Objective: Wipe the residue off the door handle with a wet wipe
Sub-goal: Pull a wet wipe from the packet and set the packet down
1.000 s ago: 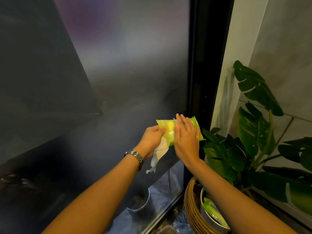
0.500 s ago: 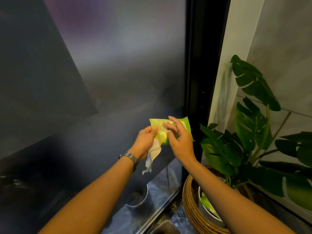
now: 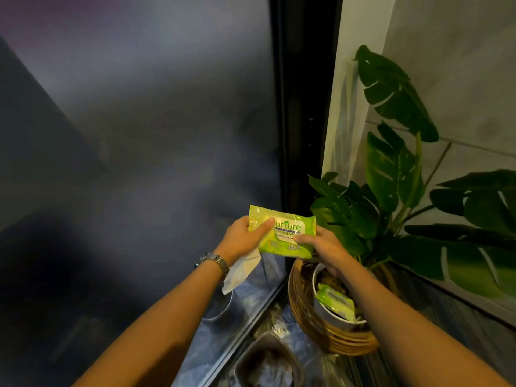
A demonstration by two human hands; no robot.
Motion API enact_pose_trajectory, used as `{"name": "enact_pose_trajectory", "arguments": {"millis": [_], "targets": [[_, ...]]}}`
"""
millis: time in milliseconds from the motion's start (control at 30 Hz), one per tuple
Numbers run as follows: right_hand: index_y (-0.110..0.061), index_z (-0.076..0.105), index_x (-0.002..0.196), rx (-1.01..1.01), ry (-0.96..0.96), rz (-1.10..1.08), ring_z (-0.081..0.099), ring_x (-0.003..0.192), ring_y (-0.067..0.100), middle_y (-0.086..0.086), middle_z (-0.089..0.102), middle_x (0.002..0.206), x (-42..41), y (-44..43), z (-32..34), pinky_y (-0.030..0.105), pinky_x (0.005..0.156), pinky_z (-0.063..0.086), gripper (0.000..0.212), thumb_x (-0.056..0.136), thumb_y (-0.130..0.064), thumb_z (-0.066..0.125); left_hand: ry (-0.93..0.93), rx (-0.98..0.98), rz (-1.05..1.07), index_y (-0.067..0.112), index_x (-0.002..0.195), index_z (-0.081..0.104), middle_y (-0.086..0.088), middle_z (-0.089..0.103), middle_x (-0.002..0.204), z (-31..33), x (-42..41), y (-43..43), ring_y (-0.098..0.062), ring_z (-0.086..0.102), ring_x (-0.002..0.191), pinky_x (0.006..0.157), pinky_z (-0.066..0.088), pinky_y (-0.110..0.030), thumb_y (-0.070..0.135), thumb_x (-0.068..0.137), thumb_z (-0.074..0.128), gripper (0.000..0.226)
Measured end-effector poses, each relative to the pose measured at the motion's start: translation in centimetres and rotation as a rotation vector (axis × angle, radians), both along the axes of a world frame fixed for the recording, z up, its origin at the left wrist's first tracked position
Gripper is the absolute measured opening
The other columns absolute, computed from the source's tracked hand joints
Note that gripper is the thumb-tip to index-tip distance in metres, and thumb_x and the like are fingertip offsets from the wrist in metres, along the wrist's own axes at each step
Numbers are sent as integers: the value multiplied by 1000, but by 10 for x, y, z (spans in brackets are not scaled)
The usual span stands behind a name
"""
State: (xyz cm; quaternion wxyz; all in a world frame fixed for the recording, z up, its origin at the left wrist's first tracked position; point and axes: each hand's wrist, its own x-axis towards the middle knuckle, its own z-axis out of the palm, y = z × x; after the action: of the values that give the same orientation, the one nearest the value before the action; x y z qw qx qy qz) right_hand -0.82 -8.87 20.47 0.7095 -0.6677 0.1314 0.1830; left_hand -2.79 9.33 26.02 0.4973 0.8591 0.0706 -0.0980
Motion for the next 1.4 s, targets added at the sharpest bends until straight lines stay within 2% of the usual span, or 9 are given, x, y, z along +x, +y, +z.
{"name": "enact_pose_trajectory", "arguments": {"millis": [100,200,400,500,633,733,933,1133,1400], "targets": [[-5,59,113,37,23,29,66,80,23,13,69,100,-12,-4,-16,34,69,55,40,76,4,70,-12,116,8,25,95,60,8,64,91,-16,-5,-8,-11,63,86,74,51,-23,52,69,71,39],[-2,57,116,70,48,26,67,83,24,14,68,101,-21,-8,-34,34,71,56,44,75,7,70,36,192,13,23,95,57,3,65,95,-42,-5,-13,-16,64,90,80,55,-34,45,61,79,46],[-4,57,115,47,127,-102,66,80,23,16,68,105,-37,-20,-81,25,59,55,39,78,8,66,45,279,-96,9,104,62,-13,69,102,-88,-5,-32,-29,64,94,79,53,-35,36,71,65,42],[0,54,119,-10,170,-176,62,90,27,20,64,114,-40,-21,-109,26,61,53,41,80,12,63,112,330,-141,6,82,62,-18,68,88,-110,-5,-37,-34,60,87,66,40,-28,17,82,56,13],[5,53,122,-110,237,-335,62,100,33,21,61,118,-43,-31,-155,26,56,47,41,83,10,62,161,299,-112,18,55,39,-7,50,68,-132,-4,-32,-22,46,75,55,33,-29,24,70,42,17],[4,54,121,-161,306,-443,62,94,32,22,61,116,-42,-39,-202,25,45,41,40,83,5,64,166,213,-77,16,57,43,-14,53,74,-157,4,-25,-22,49,76,71,45,-35,29,76,46,23],[3,52,121,-301,384,-564,58,107,41,24,60,119,-40,-56,-261,50,90,49,47,77,3,70,162,60,50,14,63,36,1,34,56,-191,19,-17,-14,36,54,61,36,-28,31,88,56,37],[6,40,128,-536,480,-506,50,118,42,26,54,125,-42,-61,-294,46,96,45,70,71,-6,79,254,-5,83,17,102,43,-3,51,83,-224,21,-19,-16,48,73,52,38,-23,31,81,67,34],[3,18,142,-886,476,-203,34,130,39,25,32,140,-49,-56,-290,41,105,33,91,75,-18,77,266,-80,30,6,105,60,-11,60,93,-228,12,-25,-21,55,84,62,45,-21,7,82,64,24]]}}
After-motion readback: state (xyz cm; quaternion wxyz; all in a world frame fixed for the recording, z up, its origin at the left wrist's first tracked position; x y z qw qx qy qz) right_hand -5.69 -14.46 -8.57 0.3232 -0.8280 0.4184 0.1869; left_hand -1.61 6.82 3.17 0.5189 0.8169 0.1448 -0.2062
